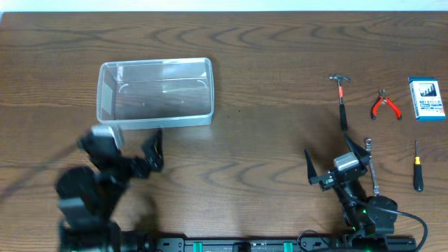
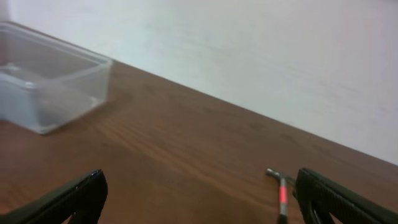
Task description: Pack container
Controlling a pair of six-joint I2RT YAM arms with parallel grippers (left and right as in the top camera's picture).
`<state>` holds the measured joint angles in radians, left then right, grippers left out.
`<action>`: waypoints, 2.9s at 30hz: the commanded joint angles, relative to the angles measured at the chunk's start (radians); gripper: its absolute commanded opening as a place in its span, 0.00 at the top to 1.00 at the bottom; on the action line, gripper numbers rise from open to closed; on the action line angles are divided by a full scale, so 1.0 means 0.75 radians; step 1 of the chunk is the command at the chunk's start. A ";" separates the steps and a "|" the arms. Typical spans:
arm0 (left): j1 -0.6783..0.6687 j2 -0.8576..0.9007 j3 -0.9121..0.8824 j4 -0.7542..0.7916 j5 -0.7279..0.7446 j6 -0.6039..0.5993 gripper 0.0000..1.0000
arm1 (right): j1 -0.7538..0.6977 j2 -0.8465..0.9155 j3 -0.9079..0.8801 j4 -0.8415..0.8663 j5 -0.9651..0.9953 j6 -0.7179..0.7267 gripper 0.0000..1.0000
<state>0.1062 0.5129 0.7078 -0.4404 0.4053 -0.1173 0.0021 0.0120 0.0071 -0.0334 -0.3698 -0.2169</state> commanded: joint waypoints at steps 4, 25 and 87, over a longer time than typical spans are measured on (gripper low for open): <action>0.068 0.536 0.728 -0.338 0.018 0.169 0.02 | 0.007 -0.007 -0.002 -0.010 -0.275 0.136 0.01; 0.082 1.167 1.304 -0.925 -0.360 0.260 0.02 | 0.009 0.271 0.482 -0.386 -0.409 0.503 0.01; 0.081 1.216 1.304 -1.003 -0.382 0.254 0.02 | 0.820 2.884 2.949 -1.565 0.597 0.886 0.01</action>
<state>0.1627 1.4216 1.6680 -1.1873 0.1268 0.0612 0.6109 2.1521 2.1975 -1.2114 0.0433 0.4088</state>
